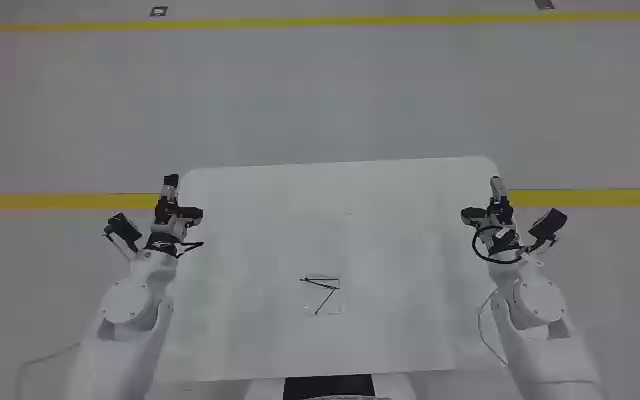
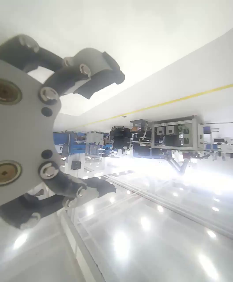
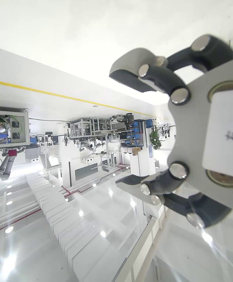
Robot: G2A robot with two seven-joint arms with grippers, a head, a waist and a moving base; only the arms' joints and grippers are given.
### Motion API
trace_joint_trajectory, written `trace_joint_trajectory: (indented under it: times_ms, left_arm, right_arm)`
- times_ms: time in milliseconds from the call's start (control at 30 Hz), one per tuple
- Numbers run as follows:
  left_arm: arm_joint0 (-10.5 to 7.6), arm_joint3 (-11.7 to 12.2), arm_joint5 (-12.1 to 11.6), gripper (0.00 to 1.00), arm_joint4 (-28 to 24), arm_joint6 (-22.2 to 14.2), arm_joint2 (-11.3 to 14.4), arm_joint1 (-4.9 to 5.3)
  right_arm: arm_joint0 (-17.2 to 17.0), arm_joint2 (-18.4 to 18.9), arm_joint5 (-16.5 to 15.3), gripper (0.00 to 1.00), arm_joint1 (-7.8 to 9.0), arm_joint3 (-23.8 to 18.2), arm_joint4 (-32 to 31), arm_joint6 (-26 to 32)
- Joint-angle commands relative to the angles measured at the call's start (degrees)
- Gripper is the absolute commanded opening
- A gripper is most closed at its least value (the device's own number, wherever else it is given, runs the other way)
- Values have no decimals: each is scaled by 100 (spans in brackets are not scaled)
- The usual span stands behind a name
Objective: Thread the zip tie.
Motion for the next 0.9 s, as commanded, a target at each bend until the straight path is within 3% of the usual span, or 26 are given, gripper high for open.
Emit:
trace_joint_trajectory:
  times_ms: [0,67,133,433,600,767,800,867]
  left_arm:
    - [3,-64,-59,100,526,-276,42,27]
    - [37,-113,-138,100,874,-523,87,47]
    - [85,-175,-188,100,1246,-1078,115,89]
    - [77,-221,-282,100,1391,-1141,97,99]
    - [-54,-379,-465,100,2121,-2153,289,169]
    - [-143,-561,-509,100,2411,-3269,564,230]
    - [-164,-591,-594,100,2486,-3569,620,250]
    - [-190,-551,-797,100,2595,-3723,583,275]
  right_arm:
    - [0,0,0,100,0,0,0,0]
    - [0,0,0,100,0,0,0,0]
    - [0,0,0,100,0,0,0,0]
    - [0,0,0,100,0,0,0,0]
    - [0,0,0,100,0,0,0,0]
    - [0,0,0,100,0,0,0,0]
    - [0,0,0,100,0,0,0,0]
    - [0,0,0,100,0,0,0,0]
